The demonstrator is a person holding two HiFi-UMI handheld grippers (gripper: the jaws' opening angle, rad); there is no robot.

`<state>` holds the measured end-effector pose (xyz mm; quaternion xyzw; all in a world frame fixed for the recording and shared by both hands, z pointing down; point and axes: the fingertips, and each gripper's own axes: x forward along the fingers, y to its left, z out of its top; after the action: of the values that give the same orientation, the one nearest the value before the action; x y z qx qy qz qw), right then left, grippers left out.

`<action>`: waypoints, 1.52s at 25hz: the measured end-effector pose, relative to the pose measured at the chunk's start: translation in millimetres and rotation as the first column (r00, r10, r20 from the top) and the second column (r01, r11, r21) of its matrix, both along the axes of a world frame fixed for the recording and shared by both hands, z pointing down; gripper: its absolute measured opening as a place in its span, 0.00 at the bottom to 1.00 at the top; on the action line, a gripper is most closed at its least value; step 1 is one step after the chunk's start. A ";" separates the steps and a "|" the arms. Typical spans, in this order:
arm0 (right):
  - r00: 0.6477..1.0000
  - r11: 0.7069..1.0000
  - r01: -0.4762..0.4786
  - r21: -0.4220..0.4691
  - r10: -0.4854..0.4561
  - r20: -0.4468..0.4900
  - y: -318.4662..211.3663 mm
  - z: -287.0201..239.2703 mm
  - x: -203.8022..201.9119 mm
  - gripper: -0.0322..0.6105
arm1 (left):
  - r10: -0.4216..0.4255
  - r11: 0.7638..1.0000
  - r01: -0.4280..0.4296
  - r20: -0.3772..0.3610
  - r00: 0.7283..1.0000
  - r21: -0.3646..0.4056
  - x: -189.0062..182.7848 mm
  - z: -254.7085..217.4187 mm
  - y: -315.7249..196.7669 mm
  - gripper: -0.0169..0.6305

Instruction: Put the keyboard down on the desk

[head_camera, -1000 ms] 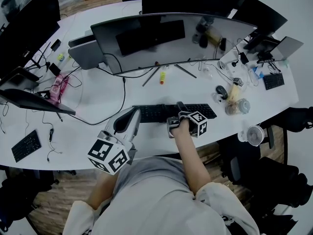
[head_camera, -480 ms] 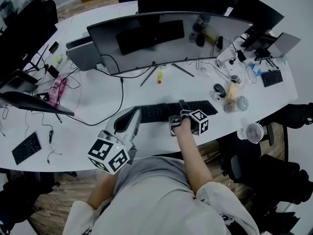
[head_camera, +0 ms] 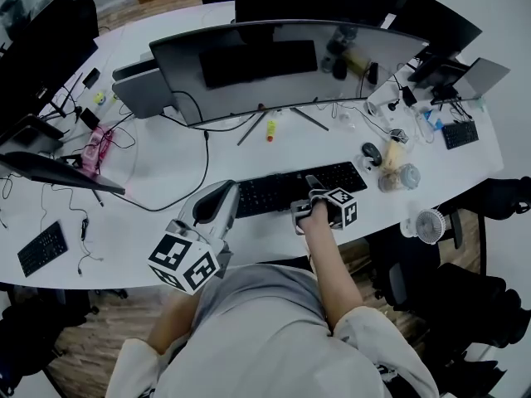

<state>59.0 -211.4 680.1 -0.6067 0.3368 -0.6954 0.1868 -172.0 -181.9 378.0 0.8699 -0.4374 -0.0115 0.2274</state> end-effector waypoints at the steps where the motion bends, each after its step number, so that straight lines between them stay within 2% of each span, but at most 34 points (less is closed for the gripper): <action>1: 1.000 1.000 0.003 -0.006 -0.003 0.002 3.2 1.5 -0.7 0.52 | 0.001 1.000 -0.001 -0.001 1.000 0.000 -0.2 0.1 -0.1 0.03; 15: 1.000 1.000 -0.007 -0.020 0.008 0.018 21.7 -1.4 15.0 0.53 | 0.008 1.000 -0.008 -0.006 1.000 -0.004 1.8 1.8 -0.3 0.03; 24: 0.999 0.999 0.037 -0.019 -0.036 0.031 34.5 -12.0 16.0 0.53 | 0.010 1.000 -0.010 -0.020 1.000 -0.013 3.7 5.2 -0.1 0.03; 28: 0.999 0.999 0.028 -0.042 -0.026 0.041 45.9 -4.4 19.6 0.53 | 0.016 1.000 -0.016 -0.025 1.000 -0.016 5.3 6.7 -1.5 0.03; 35: 0.999 0.998 0.041 -0.048 -0.040 0.020 58.3 -7.3 25.8 0.39 | 0.031 0.999 -0.031 -0.031 0.999 -0.024 11.1 8.3 -0.9 0.03; 38: 0.998 0.998 0.059 -0.005 -0.059 0.017 52.4 -17.3 27.2 0.35 | 0.032 0.999 -0.033 -0.033 0.999 -0.025 11.3 8.7 -0.8 0.03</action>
<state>86.2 -159.0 662.8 -0.5910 0.3509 -0.7068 0.1674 -160.7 -182.8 386.8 0.8738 -0.4195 -0.0162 0.2455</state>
